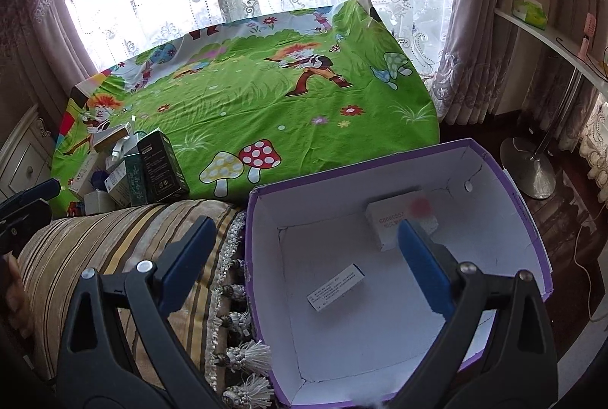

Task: Organize rigid objects
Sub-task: 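Move both open tools back toward the box pile on the bed, then grasp the white DING ZHI DENTAL box with the left tool while the right grasps the black box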

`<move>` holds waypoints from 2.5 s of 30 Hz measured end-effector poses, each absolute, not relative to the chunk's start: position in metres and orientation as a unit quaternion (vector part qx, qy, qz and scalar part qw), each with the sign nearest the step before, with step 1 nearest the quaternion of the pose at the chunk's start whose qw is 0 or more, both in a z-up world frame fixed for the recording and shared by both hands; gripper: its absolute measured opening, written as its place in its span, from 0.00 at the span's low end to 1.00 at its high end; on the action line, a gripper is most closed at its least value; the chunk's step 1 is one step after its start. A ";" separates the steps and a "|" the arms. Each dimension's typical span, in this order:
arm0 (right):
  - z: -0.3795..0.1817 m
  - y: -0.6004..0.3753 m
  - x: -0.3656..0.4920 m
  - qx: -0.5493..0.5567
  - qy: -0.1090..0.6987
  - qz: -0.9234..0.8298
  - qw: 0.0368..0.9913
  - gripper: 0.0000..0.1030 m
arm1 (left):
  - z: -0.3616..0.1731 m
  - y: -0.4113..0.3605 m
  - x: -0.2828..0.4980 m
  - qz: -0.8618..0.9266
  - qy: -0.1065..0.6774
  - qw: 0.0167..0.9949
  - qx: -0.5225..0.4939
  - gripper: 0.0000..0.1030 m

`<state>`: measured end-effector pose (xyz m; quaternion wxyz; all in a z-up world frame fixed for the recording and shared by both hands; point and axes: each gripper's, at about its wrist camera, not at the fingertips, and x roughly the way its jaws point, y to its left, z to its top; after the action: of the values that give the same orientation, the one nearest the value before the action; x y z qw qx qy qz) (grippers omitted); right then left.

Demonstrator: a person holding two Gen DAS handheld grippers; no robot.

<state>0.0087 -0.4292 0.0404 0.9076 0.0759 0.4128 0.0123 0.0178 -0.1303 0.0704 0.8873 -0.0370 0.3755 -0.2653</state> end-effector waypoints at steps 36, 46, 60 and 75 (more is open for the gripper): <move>0.025 -0.316 0.093 -0.025 0.467 0.157 0.870 0.95 | 0.050 -0.028 0.132 -0.205 0.411 0.888 0.012 0.76; 0.006 -0.287 0.127 -0.054 0.486 0.173 0.855 0.92 | 0.035 -0.031 0.183 -0.229 0.428 0.871 0.079 0.74; -0.016 -0.270 0.150 -0.058 0.514 0.193 0.834 0.78 | 0.023 -0.048 0.211 -0.264 0.451 0.842 0.131 0.67; -0.020 -0.248 0.151 -0.078 0.513 0.250 0.817 0.42 | 0.009 -0.050 0.215 -0.276 0.479 0.821 0.140 0.38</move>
<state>0.1507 -0.2478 -0.0197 0.8172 -0.0778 0.5135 0.2498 0.2146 -0.0501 0.0086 0.8213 0.1399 0.4791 -0.2763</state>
